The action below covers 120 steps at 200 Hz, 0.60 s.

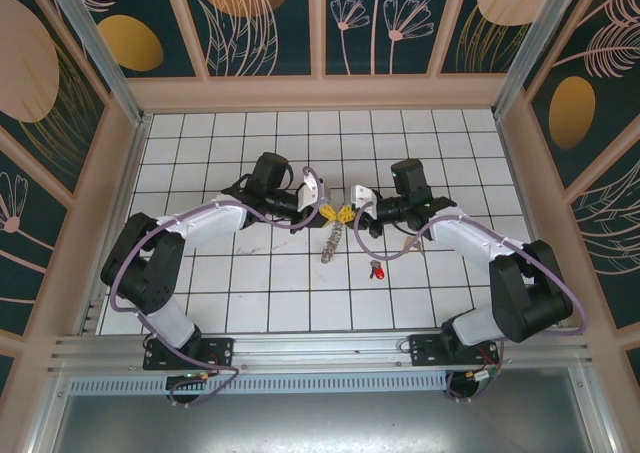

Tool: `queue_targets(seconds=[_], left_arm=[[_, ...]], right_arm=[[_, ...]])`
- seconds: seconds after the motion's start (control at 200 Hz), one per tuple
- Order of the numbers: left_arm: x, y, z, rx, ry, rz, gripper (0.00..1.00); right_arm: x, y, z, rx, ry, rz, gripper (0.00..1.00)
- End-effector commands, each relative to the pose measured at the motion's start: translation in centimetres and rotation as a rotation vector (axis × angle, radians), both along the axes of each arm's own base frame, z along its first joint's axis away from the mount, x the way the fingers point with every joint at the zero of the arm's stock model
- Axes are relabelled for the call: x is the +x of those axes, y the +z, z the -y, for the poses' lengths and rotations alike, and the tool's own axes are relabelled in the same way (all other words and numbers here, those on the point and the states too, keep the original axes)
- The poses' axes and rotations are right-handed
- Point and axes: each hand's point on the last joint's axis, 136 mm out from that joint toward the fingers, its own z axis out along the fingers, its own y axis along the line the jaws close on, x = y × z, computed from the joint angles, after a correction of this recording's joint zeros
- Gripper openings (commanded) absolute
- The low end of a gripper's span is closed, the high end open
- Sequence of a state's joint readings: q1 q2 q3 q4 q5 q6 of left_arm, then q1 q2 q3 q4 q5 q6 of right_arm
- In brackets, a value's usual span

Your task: Put the keys on the keyring

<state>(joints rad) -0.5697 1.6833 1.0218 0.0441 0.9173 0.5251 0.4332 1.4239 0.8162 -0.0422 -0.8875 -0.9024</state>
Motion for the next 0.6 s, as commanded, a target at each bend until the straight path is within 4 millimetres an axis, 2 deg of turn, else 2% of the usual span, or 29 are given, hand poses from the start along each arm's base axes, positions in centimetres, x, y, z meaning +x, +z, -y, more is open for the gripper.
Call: queue_targets(seconds=[0.0, 0.175, 0.195, 0.335, 0.596], left_arm=[[-0.5, 1.6, 0.5, -0.080, -0.021, 0.028, 0.00], [-0.2, 2.4, 0.5, -0.092, -0.002, 0.050, 0.00], [-0.6, 1.7, 0.3, -0.085, -0.002, 0.029, 0.00], [-0.6, 1.8, 0.3, -0.096, 0.002, 0.021, 0.00], [-0.6, 2.2, 0.5, -0.108, -0.003, 0.013, 0.00]], right_arm=[[0.1, 0.5, 0.4, 0.019, -0.010, 0.030, 0.13], [0.0, 0.5, 0.8, 0.029, -0.020, 0.041, 0.13], [0.0, 0.6, 0.8, 0.036, -0.017, 0.040, 0.12], [-0.2, 0.8, 0.7, 0.054, -0.009, 0.038, 0.08], [-0.3, 1.9, 0.3, 0.105, 0.009, 0.051, 0.11]])
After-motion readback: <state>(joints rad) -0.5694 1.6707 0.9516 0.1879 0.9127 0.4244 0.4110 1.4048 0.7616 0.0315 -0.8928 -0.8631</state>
